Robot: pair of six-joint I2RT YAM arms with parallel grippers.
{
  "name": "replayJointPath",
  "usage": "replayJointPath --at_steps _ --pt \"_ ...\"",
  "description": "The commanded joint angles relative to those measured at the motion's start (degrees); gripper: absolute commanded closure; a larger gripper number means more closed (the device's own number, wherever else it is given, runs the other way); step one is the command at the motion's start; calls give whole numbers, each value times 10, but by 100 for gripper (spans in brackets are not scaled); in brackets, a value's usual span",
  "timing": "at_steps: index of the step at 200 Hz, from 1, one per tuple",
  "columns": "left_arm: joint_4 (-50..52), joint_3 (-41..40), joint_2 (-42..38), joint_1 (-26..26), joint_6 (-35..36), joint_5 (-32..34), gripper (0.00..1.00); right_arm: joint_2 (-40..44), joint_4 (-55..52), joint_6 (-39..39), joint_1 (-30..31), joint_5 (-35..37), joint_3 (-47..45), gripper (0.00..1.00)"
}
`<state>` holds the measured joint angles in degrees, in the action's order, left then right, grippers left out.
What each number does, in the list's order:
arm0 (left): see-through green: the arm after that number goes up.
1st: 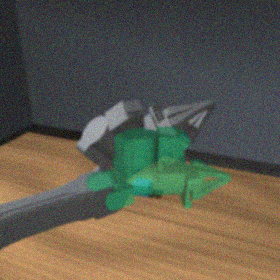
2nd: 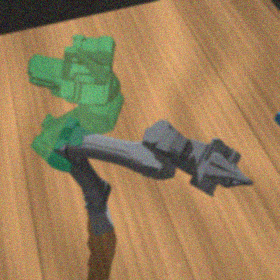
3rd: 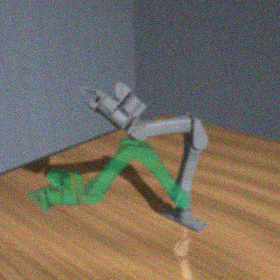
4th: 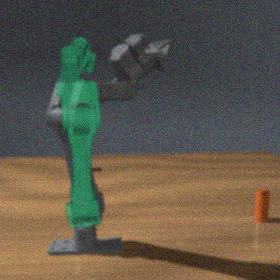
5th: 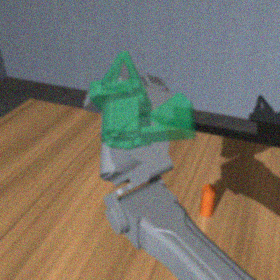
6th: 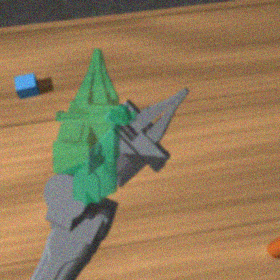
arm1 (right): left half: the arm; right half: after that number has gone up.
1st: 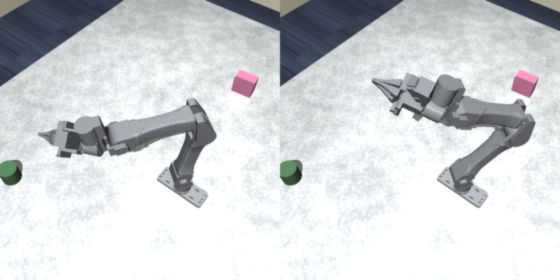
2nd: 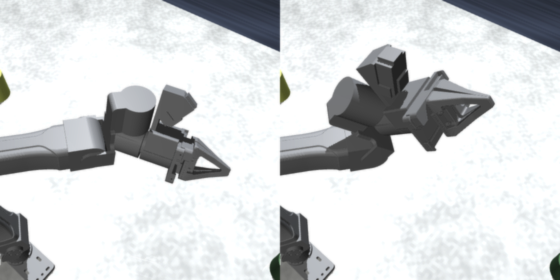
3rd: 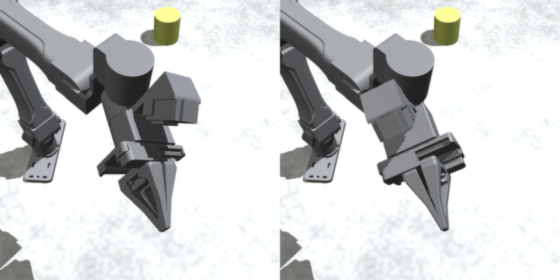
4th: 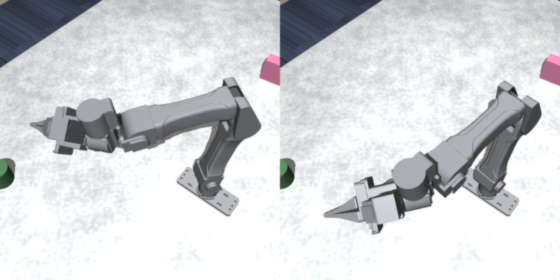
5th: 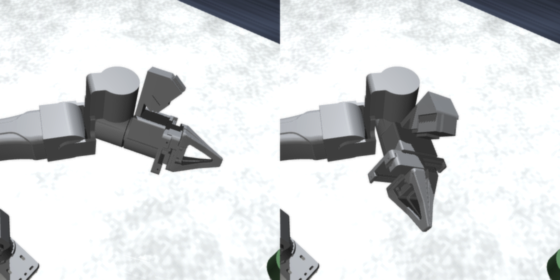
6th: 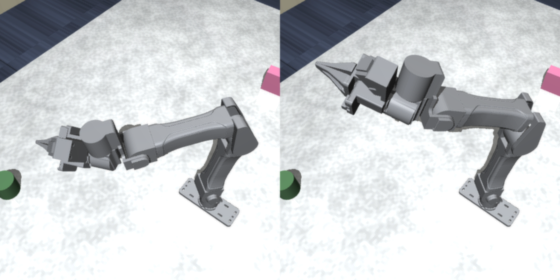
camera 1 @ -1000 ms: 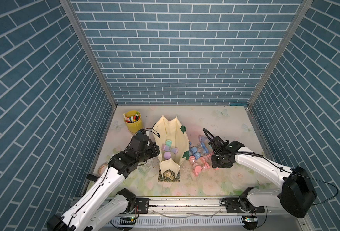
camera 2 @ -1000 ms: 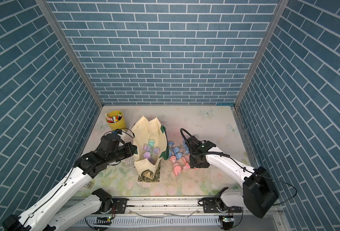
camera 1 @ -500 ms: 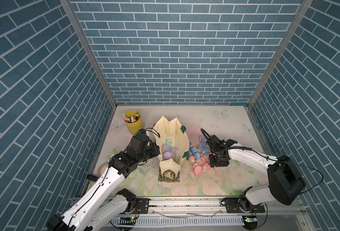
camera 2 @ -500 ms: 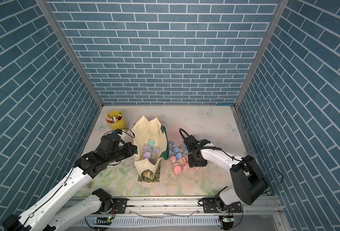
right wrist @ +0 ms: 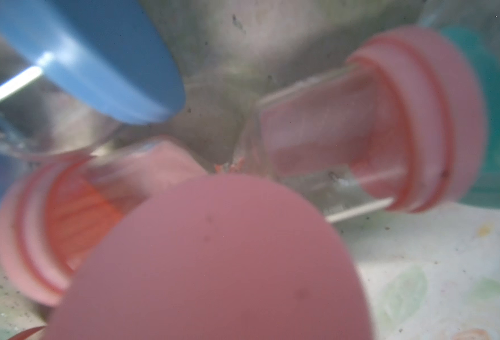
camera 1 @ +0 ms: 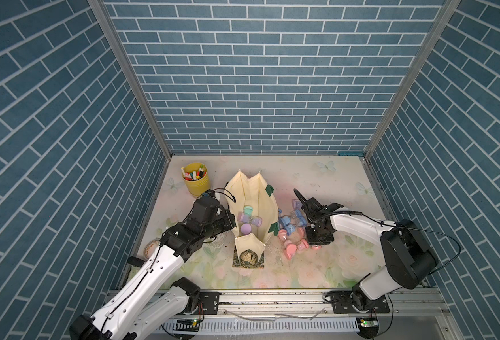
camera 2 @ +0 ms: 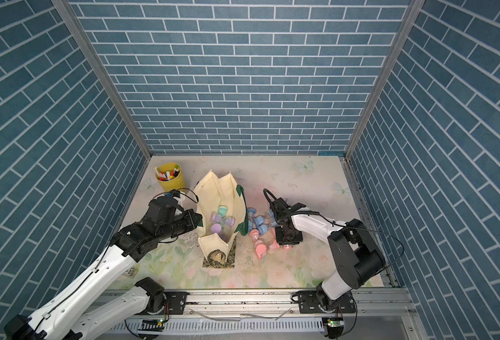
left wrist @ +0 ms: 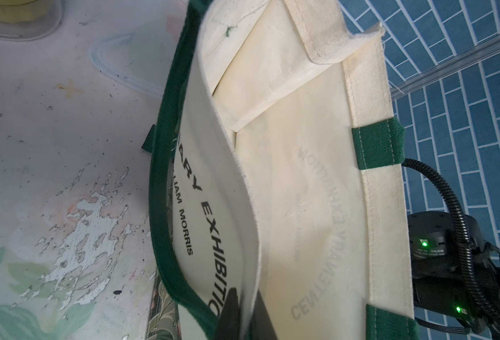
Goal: Put the hourglass into the canvas bag
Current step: Pick up the hourglass from the center of the board.
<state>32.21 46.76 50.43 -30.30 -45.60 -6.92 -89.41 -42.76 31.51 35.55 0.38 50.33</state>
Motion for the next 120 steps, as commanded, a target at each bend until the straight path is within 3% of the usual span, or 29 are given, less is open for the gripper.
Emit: replayJointPath --at_steps 1,84,120 --pt "14 -6 6 -1 7 -1 100 4 2 -2 -3 -4 -3 70" --pt "26 -2 2 -1 13 -2 100 189 -12 50 -2 5 -12 97" --pt "39 5 -1 -1 14 1 100 246 -36 68 -2 15 50 100"
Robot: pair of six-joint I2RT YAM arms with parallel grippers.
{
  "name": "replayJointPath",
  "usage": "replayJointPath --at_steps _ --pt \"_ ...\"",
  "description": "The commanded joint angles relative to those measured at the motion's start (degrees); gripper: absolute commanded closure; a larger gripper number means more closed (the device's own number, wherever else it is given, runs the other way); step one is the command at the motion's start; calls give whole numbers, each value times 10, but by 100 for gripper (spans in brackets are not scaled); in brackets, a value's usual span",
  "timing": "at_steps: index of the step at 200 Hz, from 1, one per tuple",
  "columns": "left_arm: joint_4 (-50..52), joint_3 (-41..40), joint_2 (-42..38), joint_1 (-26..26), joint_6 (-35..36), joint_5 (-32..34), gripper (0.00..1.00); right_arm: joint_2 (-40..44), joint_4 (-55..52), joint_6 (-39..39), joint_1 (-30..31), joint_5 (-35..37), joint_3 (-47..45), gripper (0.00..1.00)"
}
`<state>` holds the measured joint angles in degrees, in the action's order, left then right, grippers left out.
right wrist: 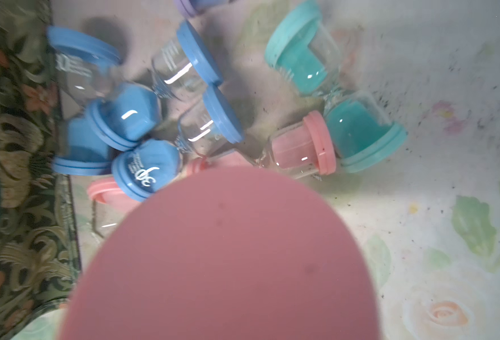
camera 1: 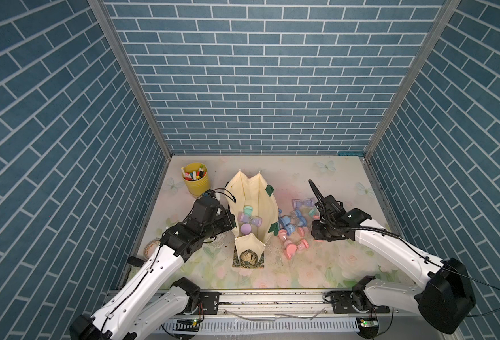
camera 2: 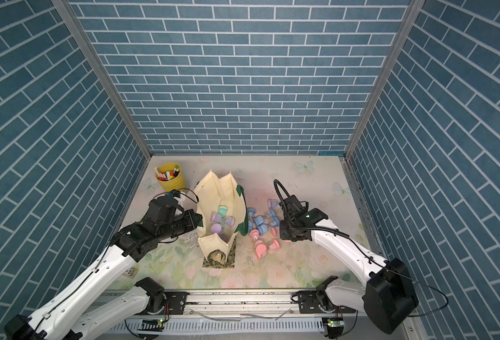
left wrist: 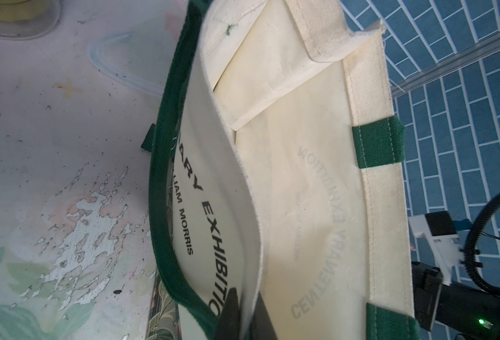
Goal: Put the hourglass into the canvas bag
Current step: Pick up the hourglass from the center of the board, then place the hourglass in the canvas bag.
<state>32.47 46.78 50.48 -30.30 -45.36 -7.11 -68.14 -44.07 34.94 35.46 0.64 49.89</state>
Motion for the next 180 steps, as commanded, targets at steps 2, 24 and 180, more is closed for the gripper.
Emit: replayJointPath --at_steps 2,24,180 --pt "37 5 -2 -1 12 4 100 35 -25 34 -1 13 60 100" --pt "42 8 -1 -1 14 4 100 46 -45 41 -1 25 110 100" --pt "35 14 -1 -1 10 5 95 -20 -40 69 110 59 358 100"
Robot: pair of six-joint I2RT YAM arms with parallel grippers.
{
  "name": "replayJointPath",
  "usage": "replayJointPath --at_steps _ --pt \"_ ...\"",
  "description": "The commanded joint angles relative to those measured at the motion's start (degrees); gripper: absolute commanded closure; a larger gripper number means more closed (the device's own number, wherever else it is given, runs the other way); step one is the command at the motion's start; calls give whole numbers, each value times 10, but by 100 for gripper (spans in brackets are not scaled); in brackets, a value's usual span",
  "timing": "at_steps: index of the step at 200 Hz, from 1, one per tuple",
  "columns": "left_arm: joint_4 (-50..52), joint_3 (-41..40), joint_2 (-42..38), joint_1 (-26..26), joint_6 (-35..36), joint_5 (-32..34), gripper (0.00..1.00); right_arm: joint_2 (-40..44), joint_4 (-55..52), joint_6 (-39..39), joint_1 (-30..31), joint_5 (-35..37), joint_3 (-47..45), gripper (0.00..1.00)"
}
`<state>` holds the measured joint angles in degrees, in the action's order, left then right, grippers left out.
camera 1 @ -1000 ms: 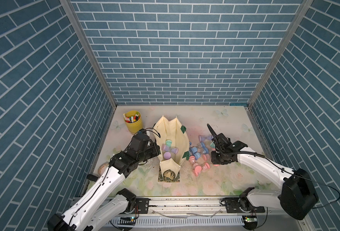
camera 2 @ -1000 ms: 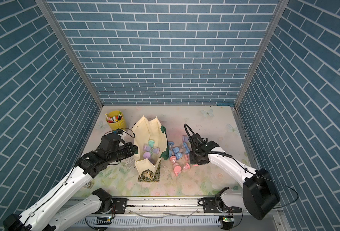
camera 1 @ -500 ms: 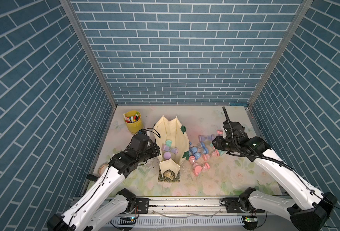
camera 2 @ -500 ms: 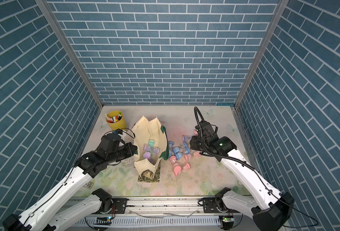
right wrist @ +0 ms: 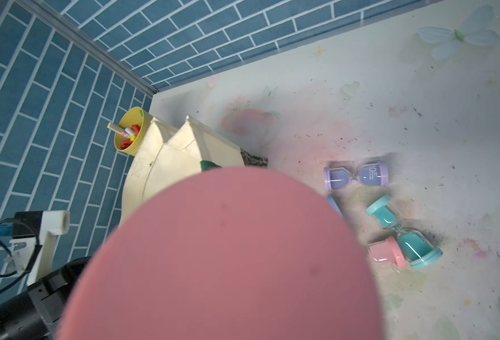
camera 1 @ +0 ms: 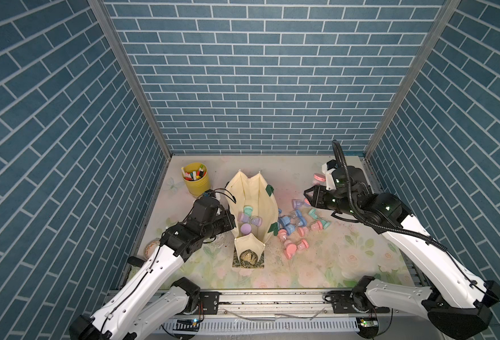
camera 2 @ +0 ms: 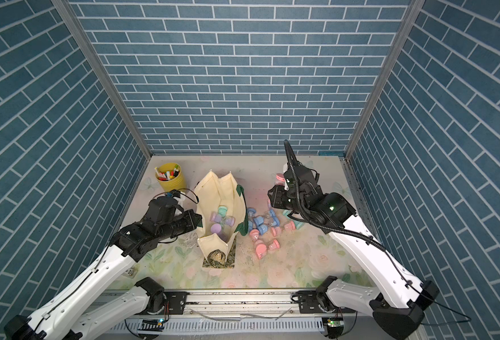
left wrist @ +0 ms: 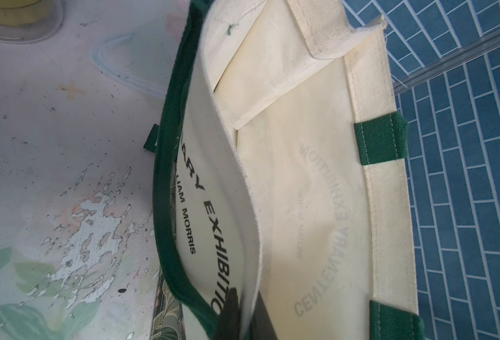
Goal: Put the hourglass into the canvas bag
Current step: Place the hourglass in the canvas bag.
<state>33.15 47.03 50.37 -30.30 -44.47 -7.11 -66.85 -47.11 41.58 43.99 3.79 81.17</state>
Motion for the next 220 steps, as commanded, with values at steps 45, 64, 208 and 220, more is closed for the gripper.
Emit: replayJointPath --at_steps 45,64,208,220 --pt "38 25 3 -1 6 8 86 -102 -8 -7 70 33 122 100" --pt "43 26 -3 -1 5 13 84 -134 -10 -15 84 30 157 100" --pt "46 21 -30 2 0 14 84 -368 -64 1 115 -26 302 100" --pt "48 22 -30 2 1 13 86 -381 -69 -2 115 -30 311 100"
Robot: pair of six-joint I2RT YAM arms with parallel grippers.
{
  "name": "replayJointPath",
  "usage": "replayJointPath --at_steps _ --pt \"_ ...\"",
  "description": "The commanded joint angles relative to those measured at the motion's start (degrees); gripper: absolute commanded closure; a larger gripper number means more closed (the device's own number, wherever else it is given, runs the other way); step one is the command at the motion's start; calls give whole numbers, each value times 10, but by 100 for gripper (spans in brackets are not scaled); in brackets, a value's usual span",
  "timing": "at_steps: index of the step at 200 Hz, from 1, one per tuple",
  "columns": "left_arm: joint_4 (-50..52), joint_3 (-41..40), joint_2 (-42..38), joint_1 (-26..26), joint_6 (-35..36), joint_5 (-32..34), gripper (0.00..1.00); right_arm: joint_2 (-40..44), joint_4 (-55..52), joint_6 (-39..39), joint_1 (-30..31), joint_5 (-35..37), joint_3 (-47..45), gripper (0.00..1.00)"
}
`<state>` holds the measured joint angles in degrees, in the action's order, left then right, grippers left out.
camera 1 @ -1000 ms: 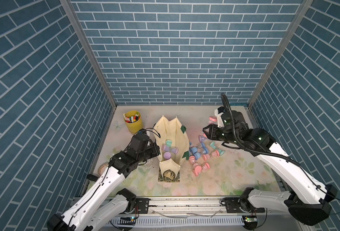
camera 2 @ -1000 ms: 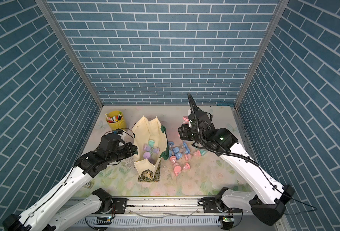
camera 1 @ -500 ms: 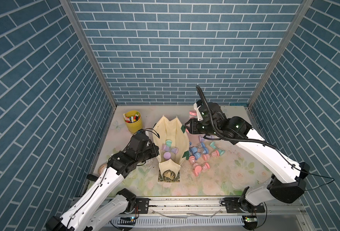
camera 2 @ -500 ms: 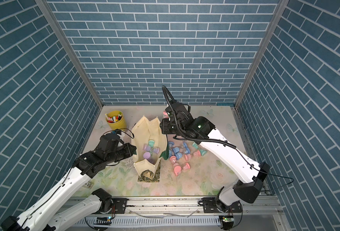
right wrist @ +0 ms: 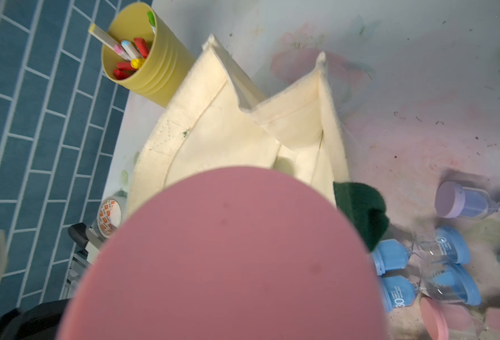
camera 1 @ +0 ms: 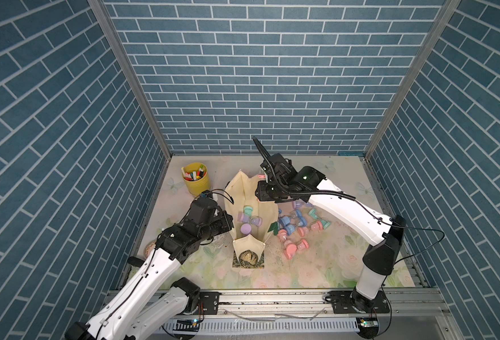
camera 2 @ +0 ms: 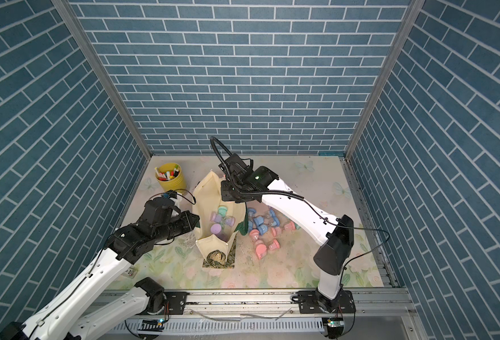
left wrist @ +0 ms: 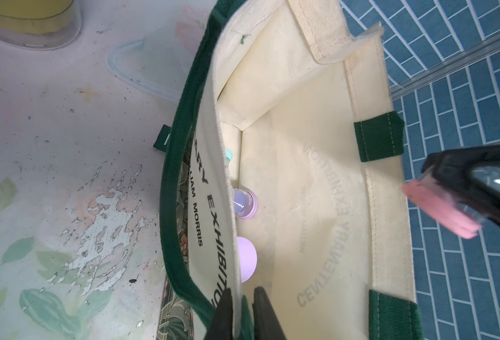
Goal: Put the hourglass into the canvas bag
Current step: Place the hourglass in the canvas bag.
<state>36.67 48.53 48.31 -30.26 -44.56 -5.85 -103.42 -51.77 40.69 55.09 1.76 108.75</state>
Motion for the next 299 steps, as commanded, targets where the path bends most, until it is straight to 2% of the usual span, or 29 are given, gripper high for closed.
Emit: replayJointPath --at_steps 1,67,166,193,240,266,299 --pt "13 7 -9 2 2 0 87 -17 -23 7 4 -10 36 100" --pt "6 4 -13 2 2 -7 97 -97 -54 7 6 2 86 100" --pt "-10 -8 -11 2 0 -16 100 -191 -69 7 7 -12 133 100" --pt "-10 -8 -12 2 0 -16 100 -203 -73 8 6 -6 139 74" --pt "-9 -8 -8 2 1 -16 100 -217 -93 7 7 12 163 51" --pt "-9 -7 -5 2 3 -15 100 -208 -99 6 5 18 168 46" --pt "-9 -9 -4 2 3 -16 100 -177 -107 1 7 34 172 46"
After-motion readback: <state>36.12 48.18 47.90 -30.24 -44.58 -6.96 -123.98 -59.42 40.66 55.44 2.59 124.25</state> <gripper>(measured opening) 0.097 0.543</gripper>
